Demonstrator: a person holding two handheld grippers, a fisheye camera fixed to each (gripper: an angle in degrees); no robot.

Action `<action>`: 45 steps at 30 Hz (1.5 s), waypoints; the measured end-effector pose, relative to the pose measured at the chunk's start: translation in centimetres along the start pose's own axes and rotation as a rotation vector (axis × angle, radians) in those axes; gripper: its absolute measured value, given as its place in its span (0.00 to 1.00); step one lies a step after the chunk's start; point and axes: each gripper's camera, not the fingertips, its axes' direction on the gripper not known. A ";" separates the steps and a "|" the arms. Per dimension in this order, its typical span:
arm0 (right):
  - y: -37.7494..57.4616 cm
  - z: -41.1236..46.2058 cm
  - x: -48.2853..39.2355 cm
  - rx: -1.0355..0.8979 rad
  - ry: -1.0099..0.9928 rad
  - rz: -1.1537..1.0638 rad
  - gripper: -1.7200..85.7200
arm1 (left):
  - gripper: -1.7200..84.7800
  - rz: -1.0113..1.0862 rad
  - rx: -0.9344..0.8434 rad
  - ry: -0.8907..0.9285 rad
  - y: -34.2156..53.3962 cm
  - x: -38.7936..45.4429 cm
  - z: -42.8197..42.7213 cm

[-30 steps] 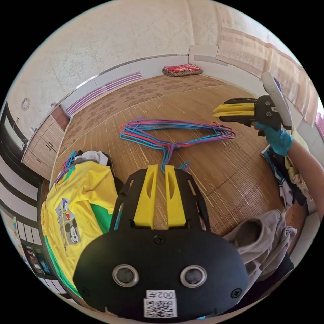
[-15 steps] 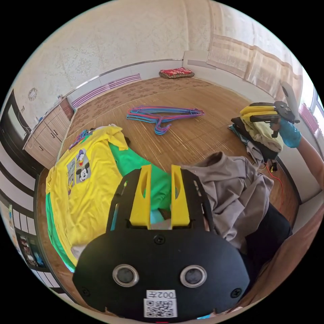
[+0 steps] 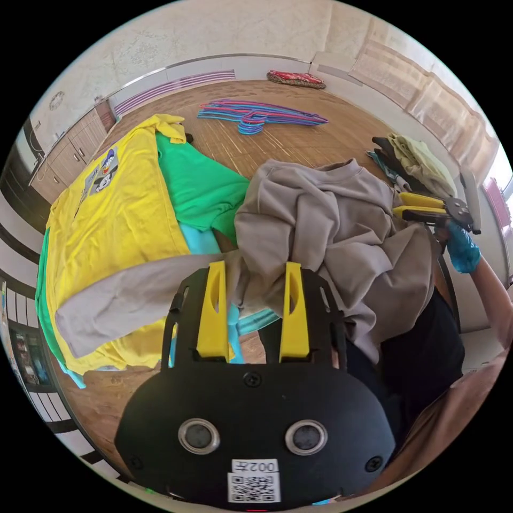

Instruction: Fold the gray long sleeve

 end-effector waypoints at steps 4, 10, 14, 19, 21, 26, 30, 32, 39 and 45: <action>1.6 0.1 -1.1 0.012 0.008 0.001 0.10 | 0.11 0.001 0.016 -0.048 1.5 0.7 -0.4; 4.8 -3.1 -2.9 0.121 0.048 0.001 0.01 | 0.06 -0.061 0.078 -0.086 4.4 1.0 -3.2; 7.3 -8.6 -3.9 0.299 0.003 -0.015 0.01 | 0.05 -0.090 0.206 -0.140 6.5 1.3 -7.9; 9.9 -14.7 -6.0 0.497 0.058 -0.049 0.01 | 0.04 -0.113 0.387 -0.216 8.2 1.2 -14.0; 10.9 -17.5 -6.7 0.592 0.070 -0.053 0.01 | 0.04 -0.115 0.487 -0.249 8.7 1.0 -17.2; 11.3 -21.4 -7.1 0.701 0.073 -0.063 0.01 | 0.03 -0.074 0.585 -0.300 7.5 0.3 -22.0; 10.5 -21.4 -7.1 0.711 0.133 -0.061 0.01 | 0.03 -0.046 0.600 -0.298 5.0 -0.2 -22.9; 9.8 -20.4 -6.7 0.691 0.165 -0.056 0.01 | 0.03 -0.036 0.565 -0.321 3.5 -0.2 -21.9; 6.8 -12.3 -2.8 0.415 0.148 0.043 0.06 | 0.04 -0.036 0.307 -0.150 -0.8 -1.9 -13.6; 8.9 -9.2 -2.2 0.337 0.120 0.007 0.09 | 0.07 -0.044 0.219 -0.077 0.8 -2.4 -9.9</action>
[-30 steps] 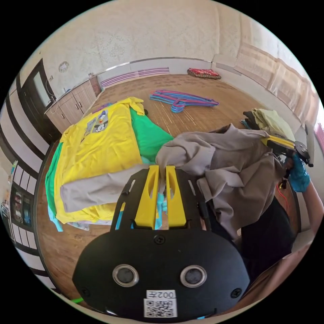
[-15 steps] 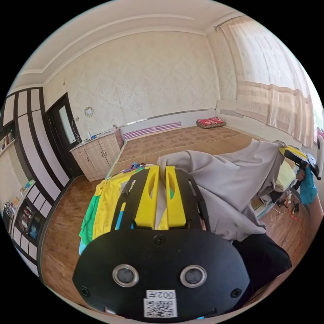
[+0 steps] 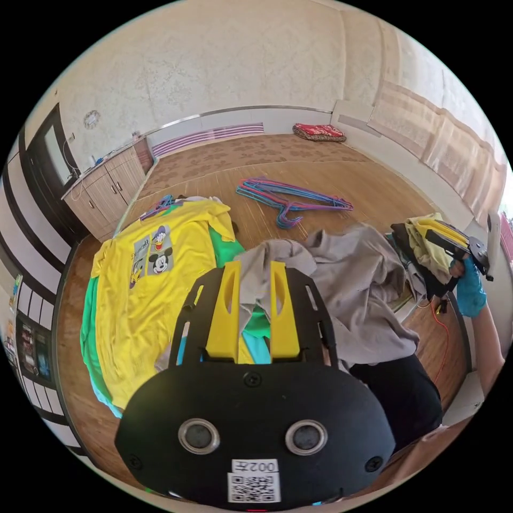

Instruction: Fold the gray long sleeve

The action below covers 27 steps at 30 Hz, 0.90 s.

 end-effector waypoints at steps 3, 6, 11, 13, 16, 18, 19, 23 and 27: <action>2.1 0.3 -0.3 -0.057 -0.046 -0.062 0.10 | 0.07 0.045 -0.033 0.049 1.9 0.7 0.6; 5.0 0.1 -0.6 -0.107 -0.125 -0.110 0.12 | 0.08 0.132 -0.096 0.106 4.4 2.2 1.6; 10.4 -0.5 -0.8 -0.169 -0.269 -0.113 0.15 | 0.10 0.197 -0.216 0.149 8.5 4.7 3.8; 12.3 -0.5 -0.8 -0.192 -0.290 -0.100 0.17 | 0.11 0.191 -0.249 0.169 9.6 5.3 4.7; 15.1 0.1 -0.5 -0.226 -0.319 -0.039 0.17 | 0.12 0.167 -0.294 0.180 10.8 6.3 5.9; 16.6 0.8 -0.2 -0.245 -0.325 0.009 0.17 | 0.12 0.147 -0.310 0.183 11.2 6.9 6.7; 16.9 1.0 -0.1 -0.246 -0.329 0.022 0.17 | 0.12 0.142 -0.317 0.181 11.3 7.0 6.9; 18.4 2.6 -0.1 -0.291 -0.337 0.076 0.14 | 0.10 0.134 -0.350 0.119 11.6 7.6 7.8; 19.3 3.1 0.4 -0.300 -0.391 0.129 0.07 | 0.05 0.155 -0.349 0.114 12.1 7.4 7.4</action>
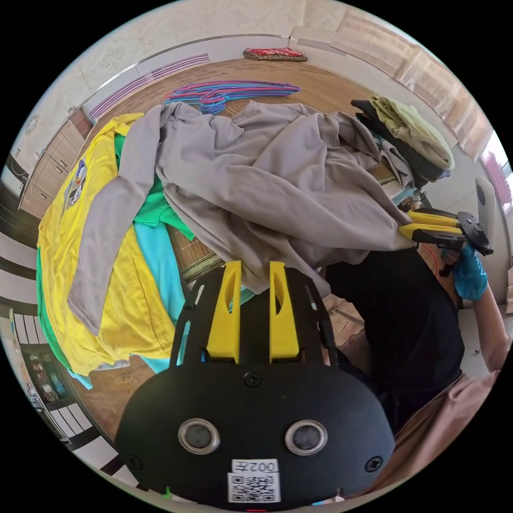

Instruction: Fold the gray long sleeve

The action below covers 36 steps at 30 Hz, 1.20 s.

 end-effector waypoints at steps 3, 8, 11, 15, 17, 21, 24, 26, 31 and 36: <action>1.0 -1.4 -0.1 0.059 0.026 -0.005 0.04 | 0.01 -0.008 0.025 -0.006 1.2 -0.5 -1.2; 2.7 -5.5 -1.4 0.191 0.073 -0.052 0.01 | 0.01 -0.055 0.135 -0.006 4.5 -1.9 -5.9; 3.4 -8.0 -2.4 0.254 0.102 -0.090 0.01 | 0.01 -0.074 0.208 -0.027 7.0 -3.0 -9.3; 4.0 -10.3 -3.5 0.303 0.144 -0.122 0.01 | 0.01 -0.089 0.265 -0.059 10.7 -4.4 -13.1; 4.3 -10.5 -3.4 0.314 0.135 -0.121 0.02 | 0.01 -0.090 0.272 -0.045 12.1 -4.9 -13.8; 4.9 -7.7 -1.8 0.243 0.098 -0.067 0.04 | 0.01 -0.101 0.189 -0.013 14.4 -5.7 -11.5; 6.0 -5.2 -0.7 0.182 0.147 -0.042 0.10 | 0.04 -0.153 0.145 -0.004 16.3 -6.0 -9.2; 7.0 -4.9 -0.3 0.177 0.126 -0.035 0.11 | 0.06 -0.168 0.163 0.039 17.7 -6.4 -8.8; 9.9 -5.0 0.3 0.186 0.038 -0.034 0.16 | 0.12 -0.142 0.187 0.164 20.9 -7.3 -8.2; 12.7 -2.8 1.1 0.125 0.004 0.028 0.18 | 0.14 -0.057 0.122 0.193 22.4 -6.9 -6.4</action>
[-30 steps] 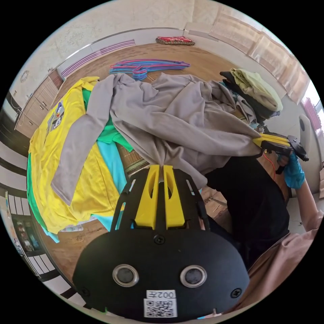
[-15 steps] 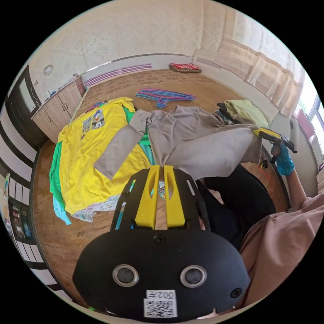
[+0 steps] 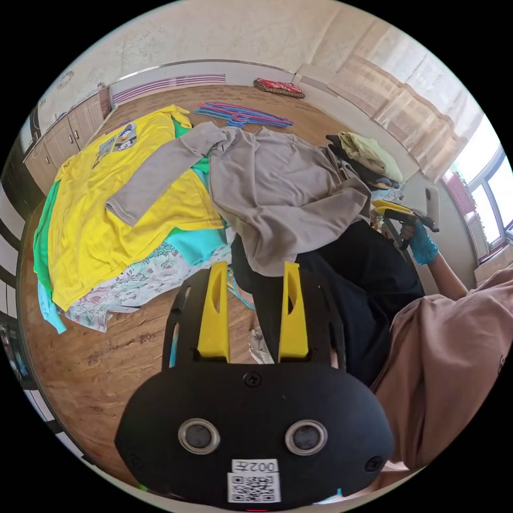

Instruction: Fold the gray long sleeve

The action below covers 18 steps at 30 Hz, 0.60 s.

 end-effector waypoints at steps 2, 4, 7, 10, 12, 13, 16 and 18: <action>0.6 0.6 0.1 -0.002 -0.006 0.023 0.18 | 0.14 0.029 -0.024 0.002 0.1 0.2 0.7; 1.0 1.1 0.2 0.005 -0.022 0.042 0.17 | 0.13 0.058 -0.042 -0.014 0.2 0.5 1.3; 1.1 1.8 -0.1 0.005 -0.039 0.051 0.14 | 0.11 0.092 -0.029 -0.034 0.2 1.0 2.0; 1.1 2.4 -0.9 -0.024 -0.018 0.030 0.11 | 0.07 0.118 -0.021 -0.024 0.3 1.4 2.7; 1.3 2.3 -1.5 -0.031 -0.001 0.019 0.08 | 0.03 0.110 -0.035 -0.050 0.7 1.6 3.2; 1.5 2.2 -1.7 -0.030 0.005 0.007 0.06 | 0.03 0.105 -0.037 -0.061 0.8 1.7 3.3; 2.3 0.7 -3.0 -0.007 0.027 -0.057 0.03 | 0.01 0.080 -0.033 -0.100 1.9 1.8 2.9; 3.2 -1.8 -4.3 0.056 0.032 -0.104 0.02 | 0.01 0.070 0.018 -0.086 3.1 1.9 0.7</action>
